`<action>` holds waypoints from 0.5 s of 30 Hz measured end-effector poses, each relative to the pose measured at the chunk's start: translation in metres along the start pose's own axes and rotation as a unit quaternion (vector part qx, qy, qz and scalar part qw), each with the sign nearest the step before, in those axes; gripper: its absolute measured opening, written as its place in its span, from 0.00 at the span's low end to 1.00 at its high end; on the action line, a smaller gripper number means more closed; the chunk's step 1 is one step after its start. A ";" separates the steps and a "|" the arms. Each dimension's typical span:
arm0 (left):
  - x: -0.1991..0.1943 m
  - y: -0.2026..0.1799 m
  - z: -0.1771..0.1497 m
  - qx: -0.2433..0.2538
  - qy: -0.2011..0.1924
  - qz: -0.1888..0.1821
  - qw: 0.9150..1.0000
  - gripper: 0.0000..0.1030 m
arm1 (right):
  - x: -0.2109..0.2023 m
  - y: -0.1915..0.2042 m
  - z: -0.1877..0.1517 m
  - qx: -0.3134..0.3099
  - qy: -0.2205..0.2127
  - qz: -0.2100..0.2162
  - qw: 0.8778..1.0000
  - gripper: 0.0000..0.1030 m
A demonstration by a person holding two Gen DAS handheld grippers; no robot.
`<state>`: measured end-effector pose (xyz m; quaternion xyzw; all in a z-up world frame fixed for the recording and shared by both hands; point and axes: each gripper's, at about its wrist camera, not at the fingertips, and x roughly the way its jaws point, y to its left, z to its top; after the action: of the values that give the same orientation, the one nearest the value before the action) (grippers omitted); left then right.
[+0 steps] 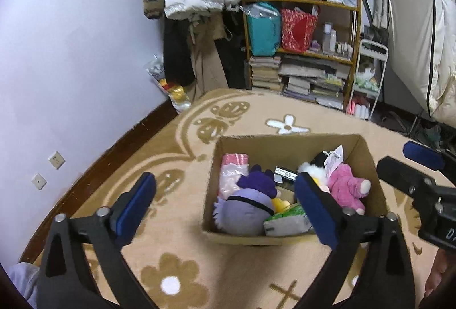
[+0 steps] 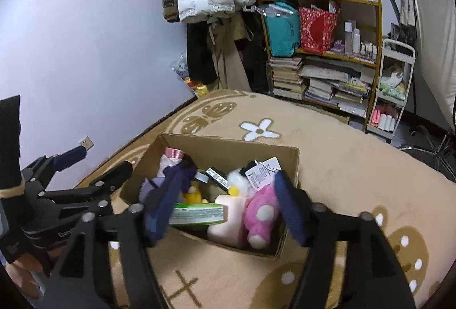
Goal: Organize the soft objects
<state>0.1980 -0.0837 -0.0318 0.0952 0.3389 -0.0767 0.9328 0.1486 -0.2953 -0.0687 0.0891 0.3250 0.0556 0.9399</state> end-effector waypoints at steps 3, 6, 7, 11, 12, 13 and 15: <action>-0.023 0.009 0.001 -0.003 -0.018 0.008 1.000 1.00 | -0.018 0.008 -0.001 -0.006 -0.013 -0.003 1.000 0.94; -0.047 0.018 0.002 -0.005 -0.034 0.018 0.999 1.00 | -0.035 0.016 -0.003 -0.014 -0.027 -0.006 1.000 1.00; -0.054 0.021 0.003 -0.007 -0.038 0.018 0.999 1.00 | -0.043 0.019 -0.003 -0.018 -0.032 -0.009 0.999 1.00; -0.085 0.037 0.003 -0.023 -0.056 0.024 0.998 1.00 | -0.064 0.025 -0.005 -0.024 -0.046 -0.013 0.999 1.00; -0.094 0.042 0.002 -0.029 -0.061 0.026 0.997 1.00 | -0.070 0.027 -0.006 -0.024 -0.051 -0.014 0.998 1.00; -0.102 0.046 0.000 -0.032 -0.066 0.028 0.997 1.00 | -0.078 0.028 -0.007 -0.022 -0.058 -0.019 0.998 1.00; -0.117 0.053 -0.003 -0.031 -0.070 0.034 0.996 1.00 | -0.090 0.029 -0.010 -0.021 -0.069 -0.024 0.997 1.00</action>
<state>0.1185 -0.0224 0.0483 0.0716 0.2714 -0.0412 0.9589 0.0711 -0.2800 -0.0162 0.0650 0.2600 0.0340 0.9628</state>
